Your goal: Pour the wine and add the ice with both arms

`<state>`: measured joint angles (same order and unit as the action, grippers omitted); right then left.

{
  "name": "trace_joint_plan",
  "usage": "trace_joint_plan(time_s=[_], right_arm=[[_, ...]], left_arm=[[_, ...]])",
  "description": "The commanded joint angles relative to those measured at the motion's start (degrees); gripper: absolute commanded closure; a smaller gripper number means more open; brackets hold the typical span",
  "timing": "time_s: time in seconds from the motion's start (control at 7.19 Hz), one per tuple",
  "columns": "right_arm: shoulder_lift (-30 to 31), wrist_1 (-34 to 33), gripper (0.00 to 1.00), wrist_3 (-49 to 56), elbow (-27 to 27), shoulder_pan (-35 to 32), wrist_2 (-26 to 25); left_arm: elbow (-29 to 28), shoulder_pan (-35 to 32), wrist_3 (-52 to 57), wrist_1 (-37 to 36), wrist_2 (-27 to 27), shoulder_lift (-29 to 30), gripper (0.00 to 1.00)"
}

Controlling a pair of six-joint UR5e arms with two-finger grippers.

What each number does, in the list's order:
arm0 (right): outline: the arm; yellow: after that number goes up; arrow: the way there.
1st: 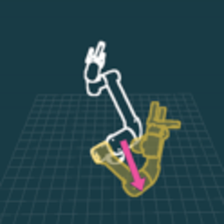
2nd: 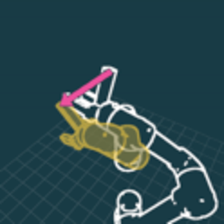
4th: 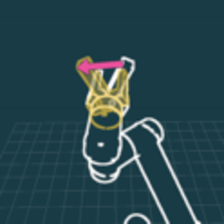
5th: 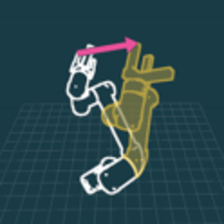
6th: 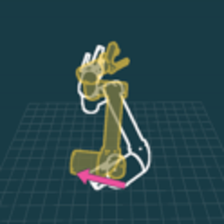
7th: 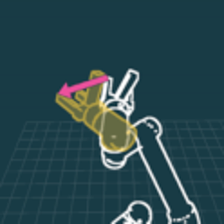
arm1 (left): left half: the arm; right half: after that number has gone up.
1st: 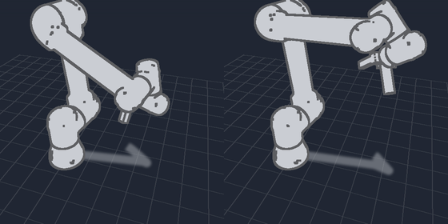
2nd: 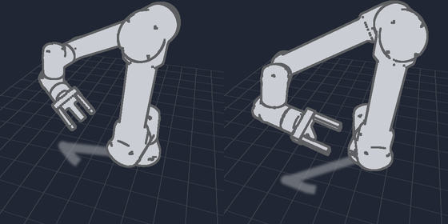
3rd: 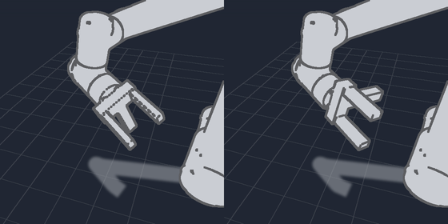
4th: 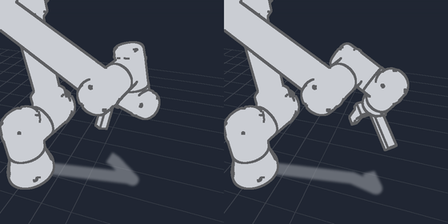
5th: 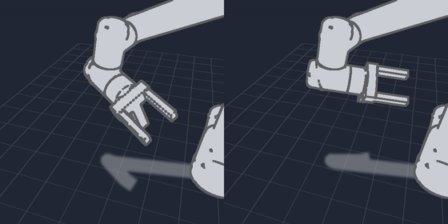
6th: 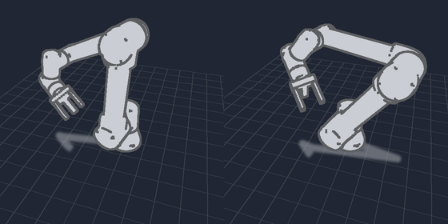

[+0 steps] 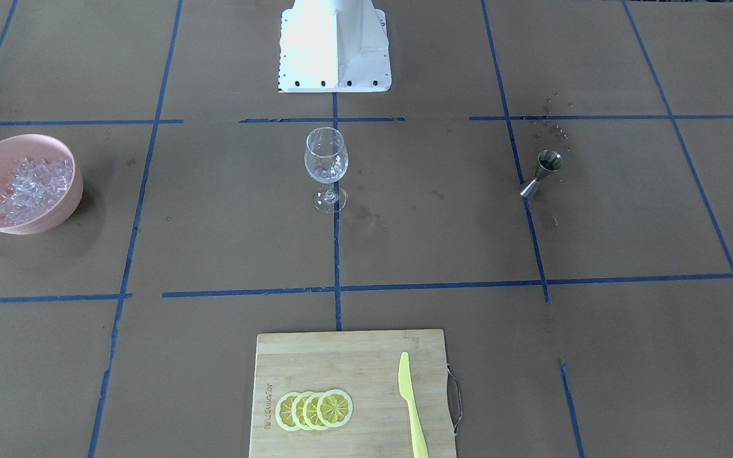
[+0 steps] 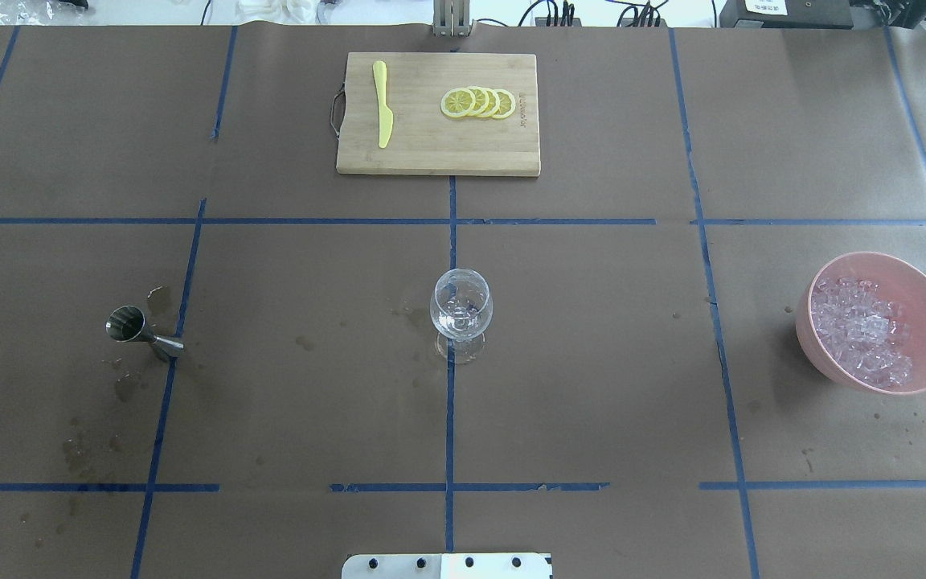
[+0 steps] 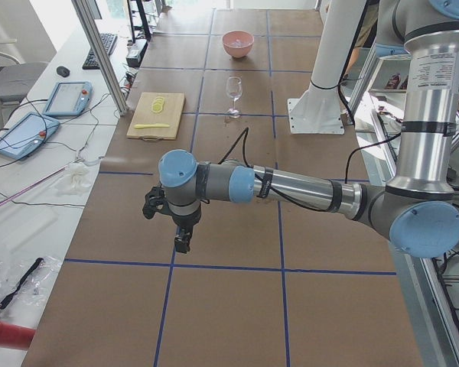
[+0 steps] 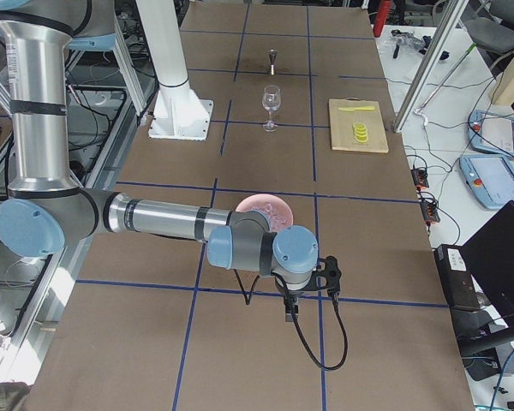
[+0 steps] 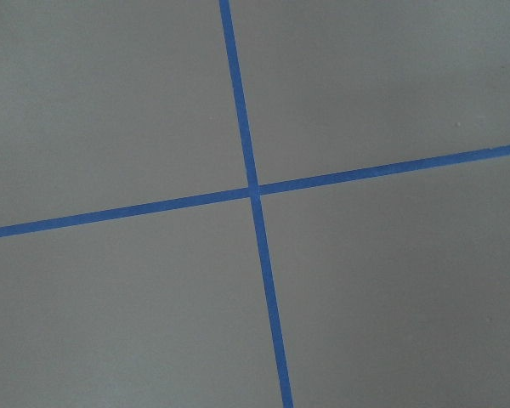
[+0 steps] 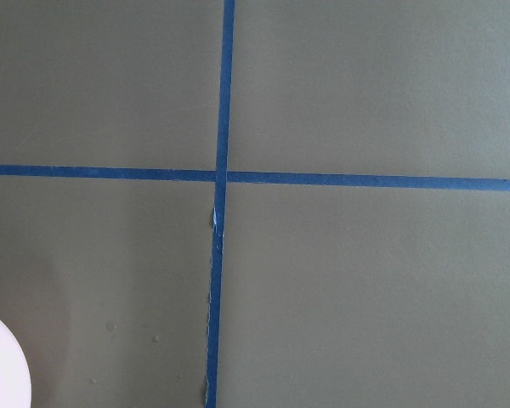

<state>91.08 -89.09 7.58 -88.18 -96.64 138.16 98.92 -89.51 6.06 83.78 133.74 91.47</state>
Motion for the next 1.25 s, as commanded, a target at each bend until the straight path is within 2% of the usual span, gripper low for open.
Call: trace_joint_plan(time_s=[0.0,0.14,0.7,0.97,1.11], right_arm=[[0.06,0.23,0.0,-0.28,-0.49,-0.04,0.09],[0.06,0.32,0.0,-0.37,-0.5,-0.04,0.61],[-0.2,0.59,0.0,-2.83,-2.25,0.04,0.88],[-0.3,0.15,0.0,-2.92,-3.66,0.13,1.14],[0.14,0.5,0.0,-2.92,-3.84,0.13,1.84]], left_arm=[[1.0,-0.13,-0.17,0.06,0.29,0.28,0.0],[5.45,-0.13,-0.52,0.06,0.21,0.55,0.0],[25.93,1.17,-15.34,0.5,0.12,0.73,0.0],[33.05,10.27,-30.5,1.03,-0.93,0.81,0.0],[35.87,17.11,-39.9,4.08,-7.2,0.64,0.0]])
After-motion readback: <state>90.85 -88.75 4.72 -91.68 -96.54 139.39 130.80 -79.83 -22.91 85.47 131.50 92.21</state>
